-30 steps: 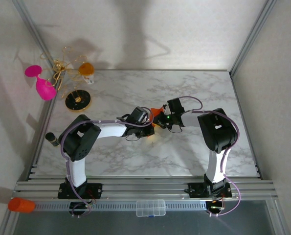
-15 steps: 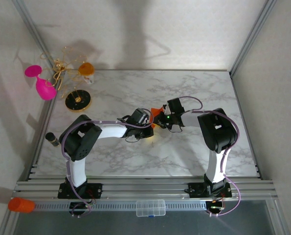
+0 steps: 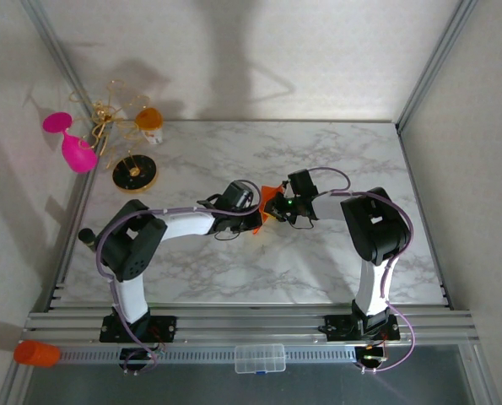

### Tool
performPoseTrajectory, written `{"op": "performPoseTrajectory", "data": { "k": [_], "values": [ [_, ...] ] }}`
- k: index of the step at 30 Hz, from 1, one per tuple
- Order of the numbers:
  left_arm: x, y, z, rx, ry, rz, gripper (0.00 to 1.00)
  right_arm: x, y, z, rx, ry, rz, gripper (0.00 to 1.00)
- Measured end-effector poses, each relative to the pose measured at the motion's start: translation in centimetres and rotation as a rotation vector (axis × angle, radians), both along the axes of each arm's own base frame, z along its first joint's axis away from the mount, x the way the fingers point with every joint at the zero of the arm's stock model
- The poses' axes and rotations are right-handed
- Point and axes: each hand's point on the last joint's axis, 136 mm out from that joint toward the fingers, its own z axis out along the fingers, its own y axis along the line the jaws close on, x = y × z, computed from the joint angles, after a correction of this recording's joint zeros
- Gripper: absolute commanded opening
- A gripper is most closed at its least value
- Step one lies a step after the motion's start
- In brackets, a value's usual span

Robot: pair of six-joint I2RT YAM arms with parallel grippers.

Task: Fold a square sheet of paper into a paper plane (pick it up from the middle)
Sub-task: Fold the wing for the fifth time at the center of the table.

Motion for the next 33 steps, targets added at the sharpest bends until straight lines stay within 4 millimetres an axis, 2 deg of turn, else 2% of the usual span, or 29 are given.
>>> {"op": "performPoseTrajectory", "data": {
  "k": [11, 23, 27, 33],
  "values": [
    [0.1, -0.1, -2.1, 0.024, 0.032, 0.003, 0.05, -0.4, 0.6, 0.0, -0.008, -0.014, 0.026, 0.13],
    [0.3, 0.2, -2.2, 0.050, 0.024, 0.006, 0.01, 0.3, 0.2, 0.5, -0.093, -0.109, 0.087, 0.08],
    [0.3, 0.2, -2.2, 0.053, 0.019, -0.001, 0.00, 0.5, 0.3, 1.4, -0.094, -0.150, 0.110, 0.04],
    [0.3, 0.2, -2.2, 0.058, 0.013, -0.012, 0.00, 0.3, 0.6, 1.4, -0.087, -0.161, 0.140, 0.03]
  ]
}}
